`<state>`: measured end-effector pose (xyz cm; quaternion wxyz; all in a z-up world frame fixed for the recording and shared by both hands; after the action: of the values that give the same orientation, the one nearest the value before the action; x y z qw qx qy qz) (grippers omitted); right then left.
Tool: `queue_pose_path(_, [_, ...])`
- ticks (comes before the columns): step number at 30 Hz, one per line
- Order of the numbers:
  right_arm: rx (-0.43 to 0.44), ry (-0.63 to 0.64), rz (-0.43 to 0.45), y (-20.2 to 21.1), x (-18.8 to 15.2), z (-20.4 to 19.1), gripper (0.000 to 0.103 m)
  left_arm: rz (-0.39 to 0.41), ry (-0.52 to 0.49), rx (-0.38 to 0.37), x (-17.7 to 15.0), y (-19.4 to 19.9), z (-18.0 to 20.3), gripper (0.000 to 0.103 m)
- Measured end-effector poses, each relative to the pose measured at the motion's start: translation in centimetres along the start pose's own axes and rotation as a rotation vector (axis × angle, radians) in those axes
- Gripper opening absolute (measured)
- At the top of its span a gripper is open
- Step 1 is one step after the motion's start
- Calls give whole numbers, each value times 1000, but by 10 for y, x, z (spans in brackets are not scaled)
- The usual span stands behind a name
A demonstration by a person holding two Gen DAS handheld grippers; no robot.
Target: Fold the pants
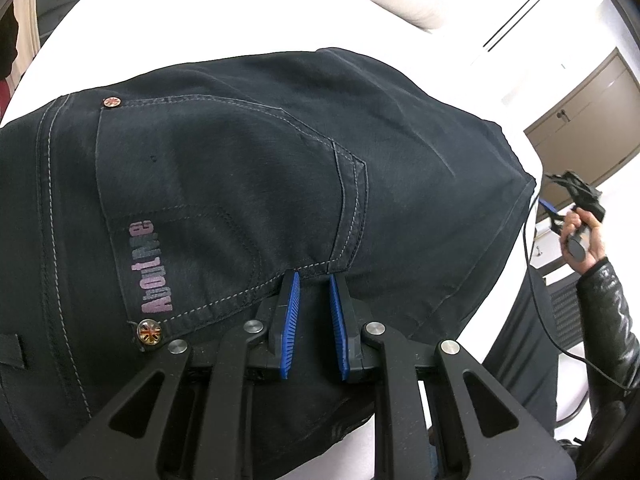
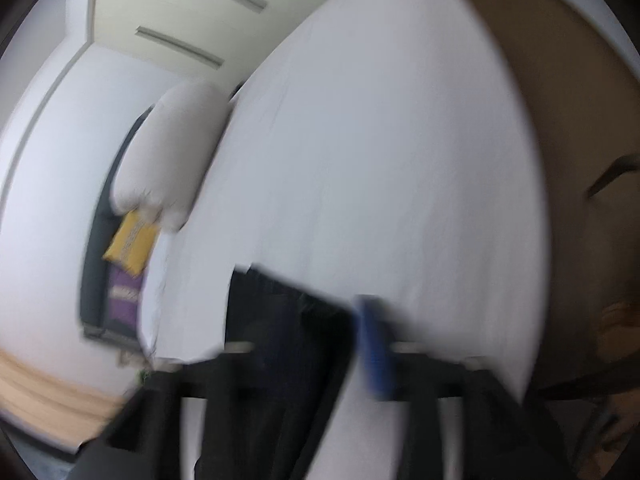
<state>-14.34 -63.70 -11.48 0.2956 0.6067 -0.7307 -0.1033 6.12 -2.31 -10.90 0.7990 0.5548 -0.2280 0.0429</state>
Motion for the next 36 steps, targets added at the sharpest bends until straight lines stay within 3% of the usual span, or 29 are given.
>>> queue_pose_path(2, [95, 44, -91, 9, -5, -15, 63, 4, 3, -1, -1, 1, -2, 16])
queue_pose_path(5, [205, 114, -309, 17, -49, -40, 60, 10, 4, 1, -1, 0, 0, 16])
queue_pose_path(9, [302, 166, -592, 14, -145, -62, 60, 14, 9, 1, -3, 2, 1, 16])
queue_pose_path(13, [345, 88, -766, -7, -214, -60, 54, 15, 9, 0, -5, 5, 1, 16])
queue_pose_path(16, [322, 58, -824, -16, -241, -52, 50, 17, 11, -3, -7, 6, 1, 16])
queue_pose_path(21, [306, 24, -843, -15, -253, -40, 50, 22, 14, -4, -6, 8, 1, 16])
queue_pose_path(28, [287, -20, -867, -45, -259, -67, 45, 21, 17, -3, -5, 9, 3, 16])
queue_pose_path(31, [279, 5, -874, -53, -264, -71, 33, 19, 16, -3, -5, 9, 3, 16])
queue_pose_path(32, [270, 26, -878, -56, -268, -77, 14, 18, 15, -1, -5, 9, 3, 16])
queue_pose_path(33, [254, 55, -877, -56, -270, -78, 6, 16, 12, 0, -5, 10, 4, 16])
queue_pose_path(36, [250, 91, -854, -48, -270, -77, 4, 4, -3, 4, -4, 11, 6, 16])
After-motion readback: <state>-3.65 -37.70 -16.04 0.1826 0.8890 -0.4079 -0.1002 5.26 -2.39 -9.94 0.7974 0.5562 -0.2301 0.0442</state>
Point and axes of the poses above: each gripper's, at about its wrist camera, not at the fingertips, and y roughly against the way its jaws point, z to its right, x to its top, the point moved 2 cm from there along -y, roughly the way its jaws point, and after that the axes turned 9 degrees about x, right-handed, at the moved point
